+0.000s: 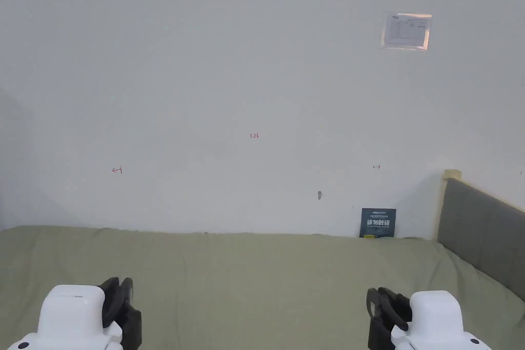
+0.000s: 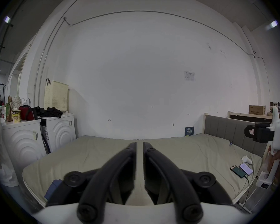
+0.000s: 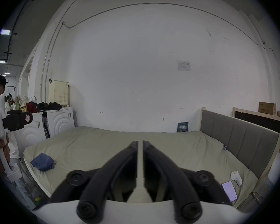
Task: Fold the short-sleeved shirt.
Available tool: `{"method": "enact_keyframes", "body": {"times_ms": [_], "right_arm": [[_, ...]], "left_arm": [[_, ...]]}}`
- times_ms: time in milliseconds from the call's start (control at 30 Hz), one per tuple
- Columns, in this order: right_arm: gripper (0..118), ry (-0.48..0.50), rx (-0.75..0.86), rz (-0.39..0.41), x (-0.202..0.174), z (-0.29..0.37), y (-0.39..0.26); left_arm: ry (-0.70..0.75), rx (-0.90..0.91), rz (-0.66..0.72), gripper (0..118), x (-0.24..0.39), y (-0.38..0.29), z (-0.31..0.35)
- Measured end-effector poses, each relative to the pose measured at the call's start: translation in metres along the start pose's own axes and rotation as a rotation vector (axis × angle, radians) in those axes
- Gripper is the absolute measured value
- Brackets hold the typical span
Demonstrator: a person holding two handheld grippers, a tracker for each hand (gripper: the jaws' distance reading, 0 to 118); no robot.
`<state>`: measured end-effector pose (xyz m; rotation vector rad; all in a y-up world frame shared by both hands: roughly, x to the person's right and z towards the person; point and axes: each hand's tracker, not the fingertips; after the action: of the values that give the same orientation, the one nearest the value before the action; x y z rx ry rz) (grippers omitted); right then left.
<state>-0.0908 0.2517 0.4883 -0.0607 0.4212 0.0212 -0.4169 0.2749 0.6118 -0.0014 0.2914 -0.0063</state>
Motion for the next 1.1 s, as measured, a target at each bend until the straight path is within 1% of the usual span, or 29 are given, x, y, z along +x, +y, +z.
{"method": "enact_keyframes", "body": {"times_ms": [33,67,100,167,200,267,300,367,433,467,533,567,633,867,933,1033,1100], "right_arm": [[42,-0.004,0.002,0.006,-0.002,0.001,0.001],[65,0.000,0.002,0.005,-0.002,0.001,0.001],[78,0.005,-0.006,0.000,-0.002,0.002,0.003],[101,0.021,-0.014,-0.009,-0.003,0.002,0.006],[107,0.025,-0.012,-0.009,-0.004,0.003,0.007],[112,0.027,-0.011,-0.014,-0.007,0.003,0.009],[118,0.015,-0.022,-0.013,-0.008,0.001,0.009],[118,0.021,-0.024,-0.014,-0.008,0.002,0.012],[118,0.035,-0.025,-0.056,-0.009,0.003,0.018],[118,-0.011,-0.049,-0.093,-0.010,0.003,0.022],[118,-0.092,-0.094,-0.140,-0.013,0.001,0.029],[118,-0.102,-0.121,-0.159,-0.010,0.000,0.032],[118,-0.084,-0.128,-0.194,-0.006,0.000,0.035],[118,-0.079,-0.108,-0.198,-0.006,0.005,0.037],[118,-0.055,-0.112,-0.209,-0.003,0.002,0.038],[118,0.045,-0.134,-0.210,0.000,-0.001,0.036],[118,0.036,-0.136,-0.207,-0.002,-0.001,0.035]], "left_arm": [[0.006,-0.002,-0.003,49,-0.001,-0.001,-0.002],[0.005,-0.004,-0.004,72,-0.002,-0.001,-0.003],[-0.002,-0.011,0.002,85,-0.003,-0.001,-0.005],[-0.010,-0.020,0.015,101,-0.003,-0.001,-0.003],[-0.012,-0.014,0.022,104,-0.003,-0.001,-0.003],[-0.015,-0.010,0.024,110,-0.003,-0.001,-0.002],[-0.013,-0.014,0.021,118,-0.002,-0.001,-0.003],[-0.011,-0.010,0.017,118,-0.002,-0.001,-0.003],[-0.014,-0.011,0.018,118,-0.003,-0.002,-0.005],[-0.017,-0.015,0.021,118,-0.004,-0.002,-0.006],[-0.018,-0.019,0.026,118,-0.003,-0.002,-0.006],[-0.017,-0.022,0.028,118,-0.003,-0.002,-0.005],[-0.018,-0.024,0.030,118,-0.003,-0.003,-0.006],[-0.018,-0.030,0.031,118,0.002,-0.002,-0.006],[-0.019,-0.031,0.031,118,0.003,-0.002,-0.005],[-0.020,-0.031,0.029,118,0.006,-0.003,-0.005],[-0.019,-0.031,0.026,118,0.006,-0.003,-0.004]]}}
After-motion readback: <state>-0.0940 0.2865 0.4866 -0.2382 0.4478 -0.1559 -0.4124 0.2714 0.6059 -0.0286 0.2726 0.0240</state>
